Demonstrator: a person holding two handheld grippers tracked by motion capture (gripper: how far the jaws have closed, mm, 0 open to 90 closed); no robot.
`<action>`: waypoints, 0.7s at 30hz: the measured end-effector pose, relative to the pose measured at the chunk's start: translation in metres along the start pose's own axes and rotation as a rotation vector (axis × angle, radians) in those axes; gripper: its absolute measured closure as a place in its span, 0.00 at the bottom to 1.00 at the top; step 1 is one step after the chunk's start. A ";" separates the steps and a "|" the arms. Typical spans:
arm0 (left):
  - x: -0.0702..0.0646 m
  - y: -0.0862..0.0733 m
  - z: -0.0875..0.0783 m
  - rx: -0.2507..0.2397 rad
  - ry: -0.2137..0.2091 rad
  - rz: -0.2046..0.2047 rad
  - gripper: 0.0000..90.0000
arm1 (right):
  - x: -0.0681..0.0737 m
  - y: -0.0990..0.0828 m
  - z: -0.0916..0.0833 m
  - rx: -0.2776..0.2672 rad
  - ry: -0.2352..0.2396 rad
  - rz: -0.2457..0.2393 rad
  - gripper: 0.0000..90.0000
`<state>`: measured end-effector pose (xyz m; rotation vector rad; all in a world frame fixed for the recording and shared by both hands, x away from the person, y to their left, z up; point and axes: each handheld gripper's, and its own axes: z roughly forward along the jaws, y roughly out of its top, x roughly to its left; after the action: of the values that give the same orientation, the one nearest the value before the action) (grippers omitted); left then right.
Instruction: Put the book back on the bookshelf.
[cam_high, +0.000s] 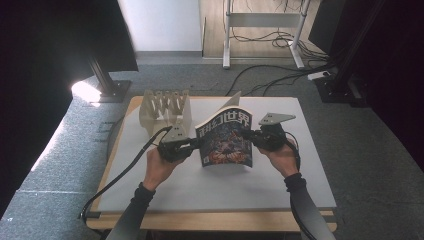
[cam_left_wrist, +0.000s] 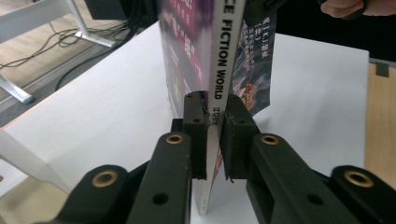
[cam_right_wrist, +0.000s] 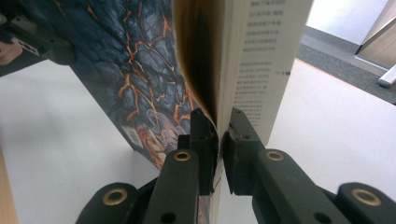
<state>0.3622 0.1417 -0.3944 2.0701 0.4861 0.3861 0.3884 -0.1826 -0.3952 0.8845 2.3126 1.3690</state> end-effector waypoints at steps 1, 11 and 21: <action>-0.001 0.001 0.001 0.004 -0.009 0.006 0.89 | 0.000 -0.001 -0.002 0.003 0.000 -0.002 0.90; 0.003 0.026 0.015 0.024 -0.066 -0.016 0.72 | -0.005 -0.017 -0.010 -0.010 0.011 0.014 0.90; 0.012 0.040 0.029 0.051 -0.061 -0.039 0.90 | -0.007 -0.024 -0.015 -0.028 0.016 0.027 0.87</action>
<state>0.3932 0.1077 -0.3739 2.1119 0.5041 0.2891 0.3772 -0.2052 -0.4088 0.9028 2.2954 1.4208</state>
